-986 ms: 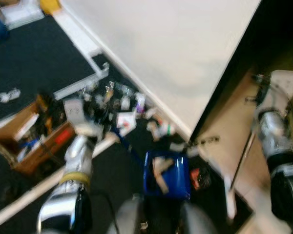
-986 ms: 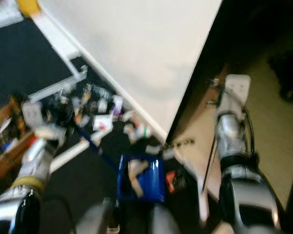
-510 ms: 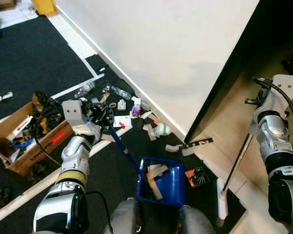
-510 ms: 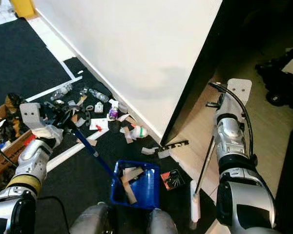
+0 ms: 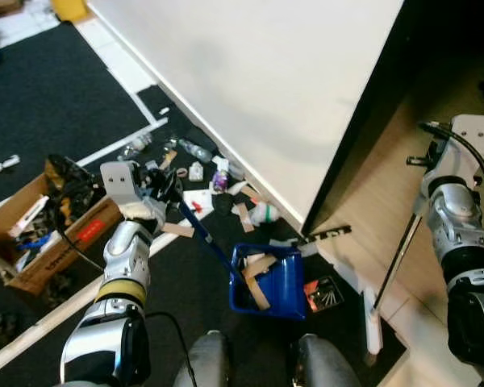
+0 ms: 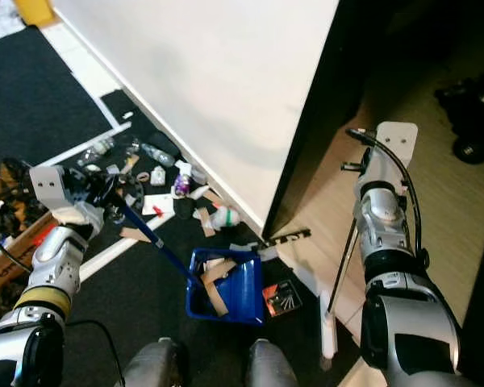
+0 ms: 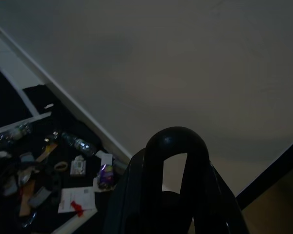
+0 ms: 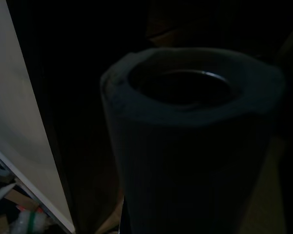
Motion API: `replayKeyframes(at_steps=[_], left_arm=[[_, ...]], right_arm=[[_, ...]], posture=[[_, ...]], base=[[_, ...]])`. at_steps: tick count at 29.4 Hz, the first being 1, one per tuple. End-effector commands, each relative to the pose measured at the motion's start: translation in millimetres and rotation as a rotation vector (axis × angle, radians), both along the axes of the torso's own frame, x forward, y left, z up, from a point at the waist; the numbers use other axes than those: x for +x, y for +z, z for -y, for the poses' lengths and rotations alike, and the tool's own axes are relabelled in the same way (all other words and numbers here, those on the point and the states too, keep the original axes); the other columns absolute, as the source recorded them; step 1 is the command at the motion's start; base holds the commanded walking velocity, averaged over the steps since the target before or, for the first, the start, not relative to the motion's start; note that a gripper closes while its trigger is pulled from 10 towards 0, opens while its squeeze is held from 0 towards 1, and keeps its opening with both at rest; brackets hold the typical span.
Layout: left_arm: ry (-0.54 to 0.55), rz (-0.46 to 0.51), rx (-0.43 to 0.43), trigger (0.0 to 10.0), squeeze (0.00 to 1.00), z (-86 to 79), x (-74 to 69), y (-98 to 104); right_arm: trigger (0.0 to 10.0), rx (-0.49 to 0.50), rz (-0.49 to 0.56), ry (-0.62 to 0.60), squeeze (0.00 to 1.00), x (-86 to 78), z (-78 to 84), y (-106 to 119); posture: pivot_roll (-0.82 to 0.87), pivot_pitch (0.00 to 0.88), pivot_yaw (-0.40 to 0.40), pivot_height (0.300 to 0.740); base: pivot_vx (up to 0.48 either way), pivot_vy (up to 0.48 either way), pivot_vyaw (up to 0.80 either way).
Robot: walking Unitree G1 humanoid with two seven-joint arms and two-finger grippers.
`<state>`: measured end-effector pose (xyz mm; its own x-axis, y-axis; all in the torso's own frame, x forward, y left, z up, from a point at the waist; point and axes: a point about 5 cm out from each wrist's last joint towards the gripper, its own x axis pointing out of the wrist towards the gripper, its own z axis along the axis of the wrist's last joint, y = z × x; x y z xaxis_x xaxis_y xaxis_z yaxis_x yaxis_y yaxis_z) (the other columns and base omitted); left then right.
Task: Sweep floor
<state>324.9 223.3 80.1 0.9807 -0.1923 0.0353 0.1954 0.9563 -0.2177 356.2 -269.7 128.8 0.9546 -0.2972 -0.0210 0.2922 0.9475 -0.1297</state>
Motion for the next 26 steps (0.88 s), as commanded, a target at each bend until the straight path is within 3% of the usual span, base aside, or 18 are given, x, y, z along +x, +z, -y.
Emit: replayKeyframes(at_steps=[1,6,12,16,26], left_arm=[[0.005,0.053,0.004,10.0,0.00,-5.6,2.3,11.1],[-0.006,0.098,0.020,10.0,0.00,-7.6,4.0,21.3],[-0.023,0.185,0.075,10.0,0.00,-16.5,6.1,45.3],[-0.045,0.219,0.169,10.0,0.00,-27.2,3.4,60.9],[-0.054,0.195,0.253,10.0,0.00,-42.1,-11.0,63.0]], right_arm=[[10.0,-0.030,-0.014,0.015,0.00,0.5,-3.8,-2.3],[10.0,-0.062,-0.015,0.036,0.00,0.8,-8.6,-4.6],[10.0,-0.091,0.095,0.089,0.00,1.6,-17.4,4.1],[10.0,-0.109,0.129,0.103,0.00,1.1,-22.5,4.1],[10.0,-0.168,0.150,0.189,0.00,3.2,-45.5,0.9]], posture=[[0.13,0.085,-0.031,0.740],[0.14,0.111,-0.031,0.740],[0.16,0.148,-0.028,0.740],[0.19,0.182,-0.018,0.740],[0.22,0.261,-0.003,0.740]], base=[[0.000,0.000,0.00],[0.000,0.000,0.00],[0.000,0.000,0.00],[0.000,0.000,0.00],[0.000,0.000,0.00]])
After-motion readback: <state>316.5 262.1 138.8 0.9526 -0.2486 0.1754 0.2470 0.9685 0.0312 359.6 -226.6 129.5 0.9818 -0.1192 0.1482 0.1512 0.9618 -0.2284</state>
